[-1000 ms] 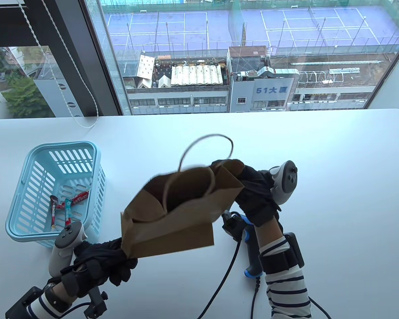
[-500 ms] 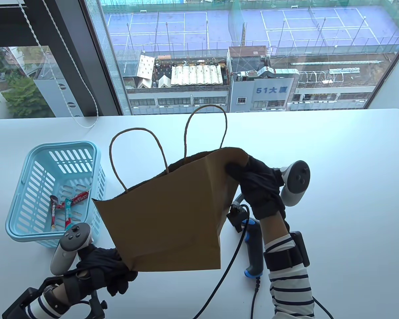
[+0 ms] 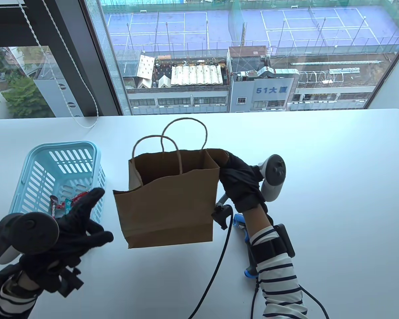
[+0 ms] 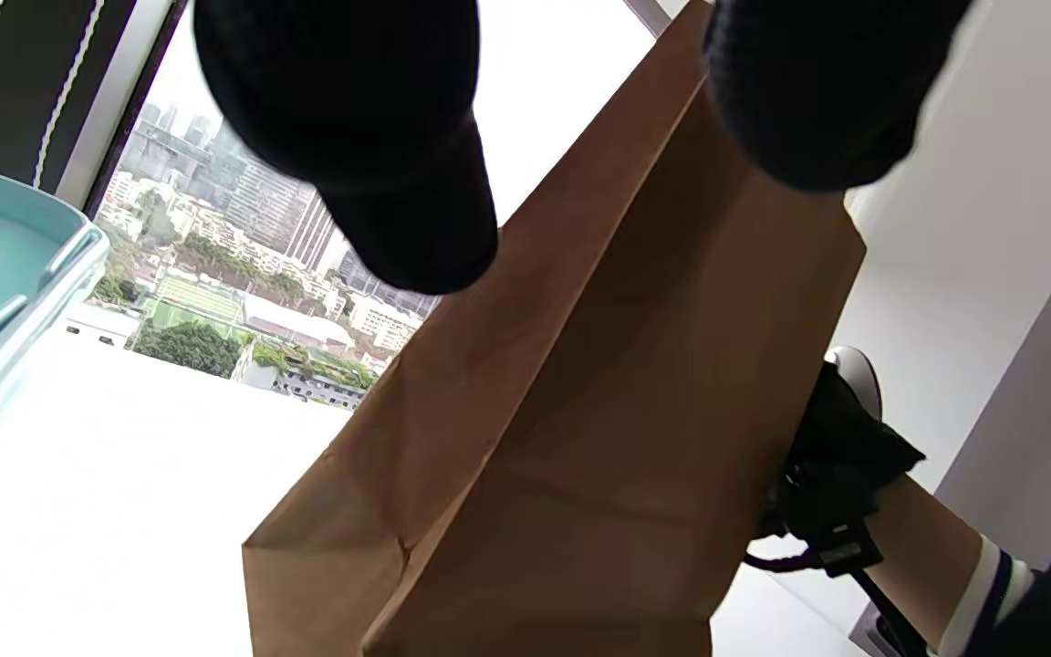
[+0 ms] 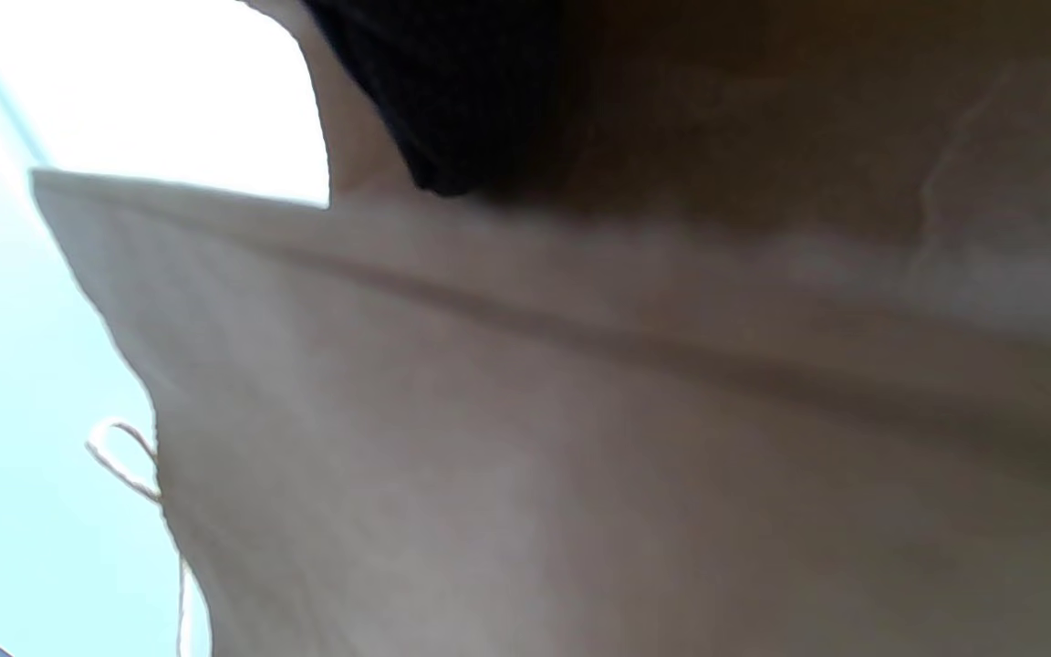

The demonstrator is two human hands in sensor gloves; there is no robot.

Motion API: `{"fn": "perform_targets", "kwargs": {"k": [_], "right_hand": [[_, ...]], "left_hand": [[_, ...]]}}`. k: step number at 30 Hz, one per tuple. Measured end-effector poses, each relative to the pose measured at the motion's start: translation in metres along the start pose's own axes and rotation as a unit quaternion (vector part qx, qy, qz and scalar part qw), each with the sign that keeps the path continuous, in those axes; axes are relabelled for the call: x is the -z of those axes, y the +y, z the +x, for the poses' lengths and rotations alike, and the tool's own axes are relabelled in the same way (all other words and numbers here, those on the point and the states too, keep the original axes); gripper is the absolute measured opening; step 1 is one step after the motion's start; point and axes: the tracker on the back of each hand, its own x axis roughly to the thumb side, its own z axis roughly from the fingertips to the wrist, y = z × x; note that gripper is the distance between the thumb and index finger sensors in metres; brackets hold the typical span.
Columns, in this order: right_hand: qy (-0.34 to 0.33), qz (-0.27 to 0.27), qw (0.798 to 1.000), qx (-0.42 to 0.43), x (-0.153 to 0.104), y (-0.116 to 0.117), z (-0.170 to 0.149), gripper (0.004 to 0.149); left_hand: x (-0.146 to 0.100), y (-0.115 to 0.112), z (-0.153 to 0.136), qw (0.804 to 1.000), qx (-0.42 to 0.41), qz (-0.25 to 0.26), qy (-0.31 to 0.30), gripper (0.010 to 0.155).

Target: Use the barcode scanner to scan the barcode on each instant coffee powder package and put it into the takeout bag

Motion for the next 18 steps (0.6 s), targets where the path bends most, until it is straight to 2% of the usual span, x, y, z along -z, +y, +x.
{"fn": "perform_targets", "kwargs": {"k": [1, 3, 6, 10, 14, 18], "right_hand": [[-0.002, 0.001, 1.000, -0.014, 0.004, 0.005, -0.005, 0.038], [0.000, 0.004, 0.999, -0.039, 0.010, 0.015, -0.016, 0.038], [0.012, 0.024, 0.998, -0.057, 0.018, 0.027, -0.035, 0.038], [0.022, 0.044, 0.994, -0.097, 0.025, 0.035, -0.050, 0.038], [0.042, 0.044, 0.992, -0.107, 0.030, 0.037, -0.062, 0.042], [0.074, 0.057, 0.987, -0.130, 0.028, 0.037, -0.077, 0.048]], "left_hand": [[0.009, 0.002, -0.006, 1.000, -0.013, 0.010, -0.010, 0.082], [0.026, 0.001, -0.020, 0.999, -0.048, 0.010, -0.002, 0.057], [0.042, -0.006, -0.043, 0.998, -0.044, -0.001, 0.050, 0.041], [0.051, -0.014, -0.061, 0.997, -0.005, 0.002, 0.079, 0.042], [0.056, -0.017, -0.066, 0.996, -0.003, 0.016, 0.083, 0.043], [0.059, -0.018, -0.066, 0.996, -0.008, 0.005, 0.085, 0.054]]}}
